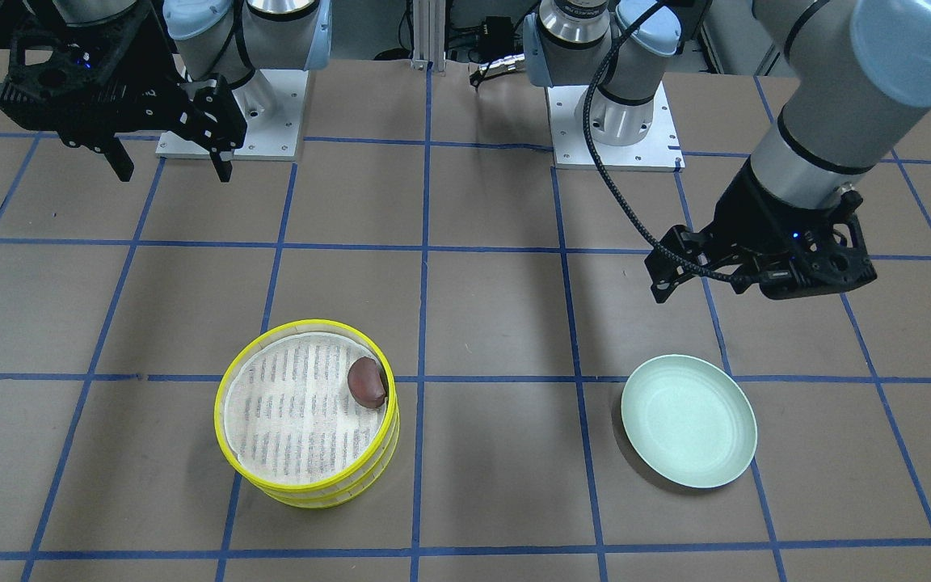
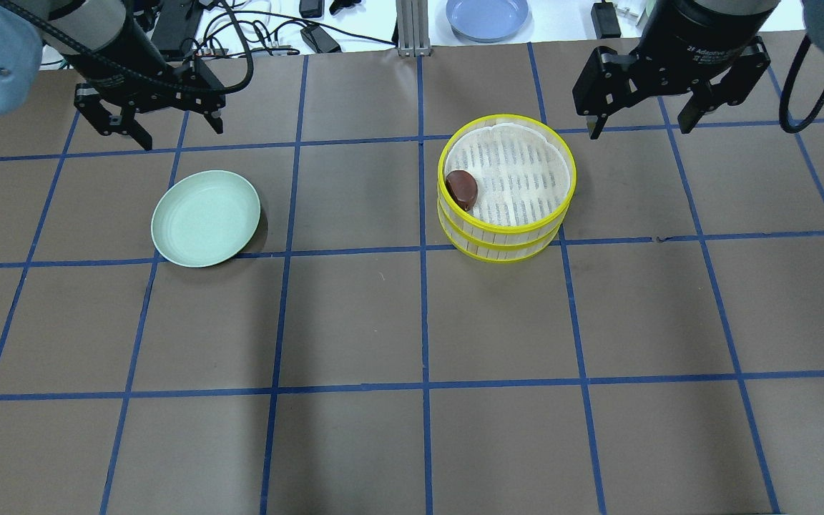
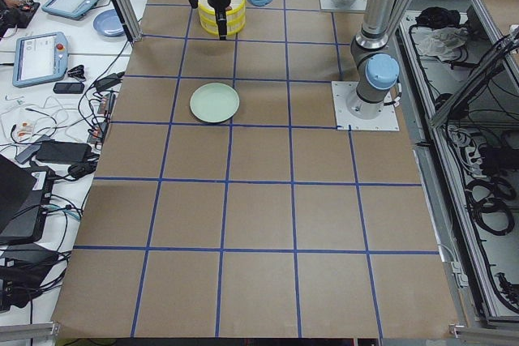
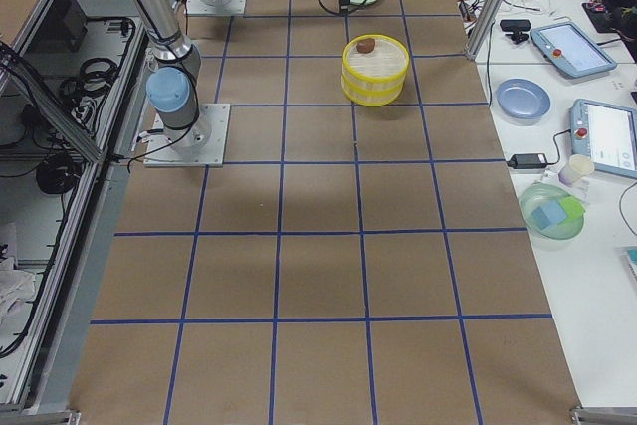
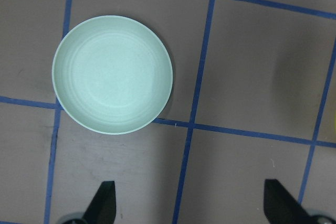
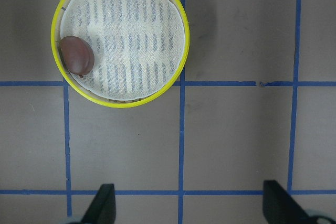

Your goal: Stack buns with steamer

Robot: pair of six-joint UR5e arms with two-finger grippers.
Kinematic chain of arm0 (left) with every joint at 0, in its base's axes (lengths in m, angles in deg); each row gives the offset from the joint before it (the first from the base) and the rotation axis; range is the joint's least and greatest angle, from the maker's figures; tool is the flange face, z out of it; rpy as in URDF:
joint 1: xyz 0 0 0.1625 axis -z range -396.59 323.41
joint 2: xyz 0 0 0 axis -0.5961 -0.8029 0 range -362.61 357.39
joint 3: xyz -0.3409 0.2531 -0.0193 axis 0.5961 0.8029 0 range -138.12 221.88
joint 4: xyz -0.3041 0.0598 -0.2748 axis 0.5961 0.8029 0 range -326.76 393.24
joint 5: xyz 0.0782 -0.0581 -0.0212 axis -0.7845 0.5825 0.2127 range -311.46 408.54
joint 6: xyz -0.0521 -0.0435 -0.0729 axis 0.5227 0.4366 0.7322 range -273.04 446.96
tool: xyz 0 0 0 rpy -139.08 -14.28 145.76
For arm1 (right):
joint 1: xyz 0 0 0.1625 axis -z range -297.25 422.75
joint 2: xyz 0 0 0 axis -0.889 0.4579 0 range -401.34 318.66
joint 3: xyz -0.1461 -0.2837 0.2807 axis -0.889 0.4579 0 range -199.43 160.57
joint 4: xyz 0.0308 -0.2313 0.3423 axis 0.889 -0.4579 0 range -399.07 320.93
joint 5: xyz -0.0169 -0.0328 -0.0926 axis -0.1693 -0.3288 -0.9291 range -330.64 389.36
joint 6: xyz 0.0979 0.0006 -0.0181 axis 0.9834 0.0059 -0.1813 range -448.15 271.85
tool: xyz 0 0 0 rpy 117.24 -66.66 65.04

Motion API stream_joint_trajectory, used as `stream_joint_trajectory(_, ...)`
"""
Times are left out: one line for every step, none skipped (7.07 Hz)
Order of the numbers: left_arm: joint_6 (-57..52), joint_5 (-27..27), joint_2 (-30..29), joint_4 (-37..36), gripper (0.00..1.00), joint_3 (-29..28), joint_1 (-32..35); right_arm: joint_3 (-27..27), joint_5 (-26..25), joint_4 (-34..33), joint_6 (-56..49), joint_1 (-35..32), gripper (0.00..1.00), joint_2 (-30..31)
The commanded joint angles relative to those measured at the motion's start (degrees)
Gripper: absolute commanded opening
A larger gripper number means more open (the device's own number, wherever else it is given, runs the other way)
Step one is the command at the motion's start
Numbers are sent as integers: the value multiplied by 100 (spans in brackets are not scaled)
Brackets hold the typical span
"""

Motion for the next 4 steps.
stream_joint_trajectory(-117, -190, 398, 258, 100, 105, -30, 0, 4, -3, 0, 0, 100, -7)
stream_joint_trajectory(-117, -191, 461, 258, 100, 114, -4, 0, -13, -3, 0, 9, 100, -7)
stream_joint_trajectory(-117, -191, 488, 328, 100, 141, -3, 0, -14, -3, 0, 9, 100, -7)
stream_joint_trajectory(-117, -199, 505, 363, 100, 228, 5, 0, -14, -12, 0, 9, 100, -7)
